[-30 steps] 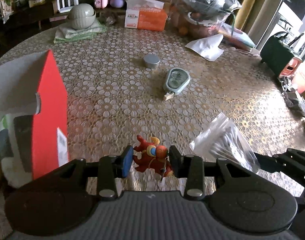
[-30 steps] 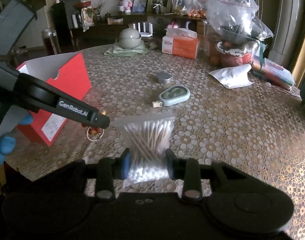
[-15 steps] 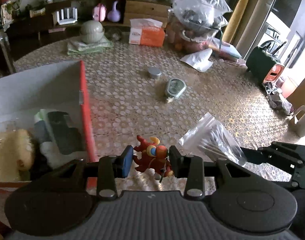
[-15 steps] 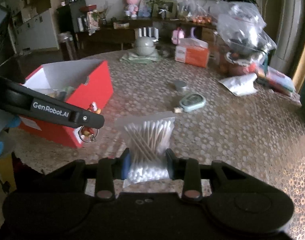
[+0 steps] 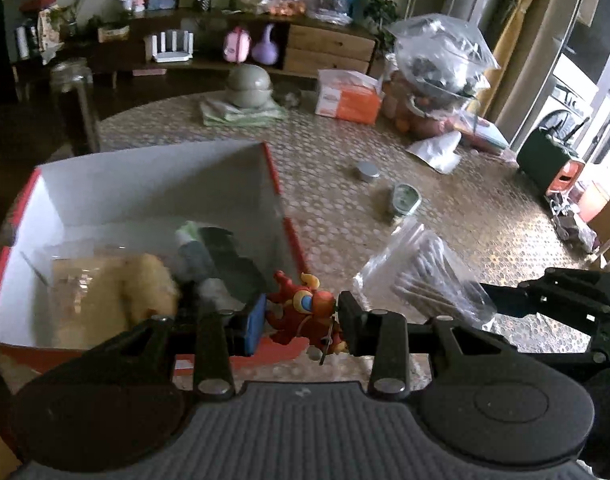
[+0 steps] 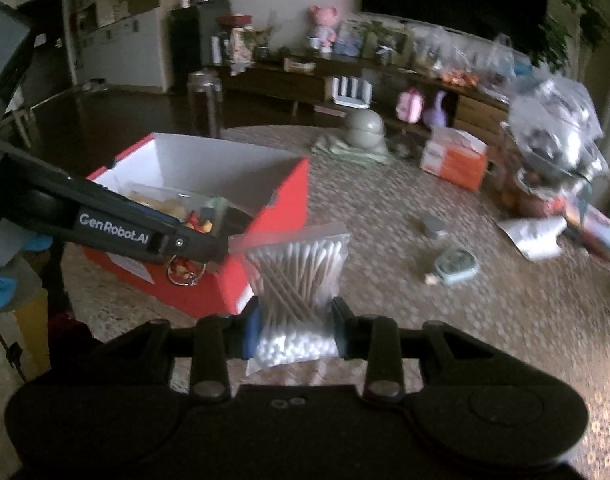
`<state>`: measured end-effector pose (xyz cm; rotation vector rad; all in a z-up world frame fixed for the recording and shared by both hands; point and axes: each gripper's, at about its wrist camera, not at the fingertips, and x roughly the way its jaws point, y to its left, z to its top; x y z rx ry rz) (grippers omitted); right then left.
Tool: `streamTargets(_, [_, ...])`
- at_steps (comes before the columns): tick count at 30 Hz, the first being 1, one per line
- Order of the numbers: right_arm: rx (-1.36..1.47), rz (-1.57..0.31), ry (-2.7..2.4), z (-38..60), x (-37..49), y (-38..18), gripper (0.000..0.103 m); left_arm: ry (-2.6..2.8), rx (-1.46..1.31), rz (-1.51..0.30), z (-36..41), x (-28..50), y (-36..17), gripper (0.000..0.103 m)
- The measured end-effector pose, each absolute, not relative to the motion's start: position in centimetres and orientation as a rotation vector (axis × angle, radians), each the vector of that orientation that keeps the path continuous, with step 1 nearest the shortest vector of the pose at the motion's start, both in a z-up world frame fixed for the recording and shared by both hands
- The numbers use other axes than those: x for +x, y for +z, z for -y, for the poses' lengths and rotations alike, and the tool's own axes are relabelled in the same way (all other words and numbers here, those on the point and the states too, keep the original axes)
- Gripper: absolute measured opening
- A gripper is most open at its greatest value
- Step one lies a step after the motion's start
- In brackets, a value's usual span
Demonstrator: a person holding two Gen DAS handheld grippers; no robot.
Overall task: Organize objects
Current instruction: 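Carry the keychain and cotton swab pack into the red shoebox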
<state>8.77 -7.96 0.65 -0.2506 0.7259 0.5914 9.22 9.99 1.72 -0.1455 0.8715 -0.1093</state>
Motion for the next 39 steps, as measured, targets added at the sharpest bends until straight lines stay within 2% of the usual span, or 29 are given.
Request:
streamTargets(16, [-0.349, -0.693, 0.682, -2.6, 10.8, 0.6, 0.035, 0.052, -0.185, -0.843, -19.9, 7.9, 2.6, 0.038])
streamTargets(25, [-0.373, -0.714, 0.668, -6.2, 13.6, -0.8, 0.035, 0.168, -0.179, -0.854, -24.9, 9.2, 1.4, 0.038])
streamTargets(39, [-0.441, -0.757, 0.613, -8.7, 16.5, -4.3, 0.036, 0.237, -0.091, -0.893, -26.8, 14.2, -1.9, 0.038])
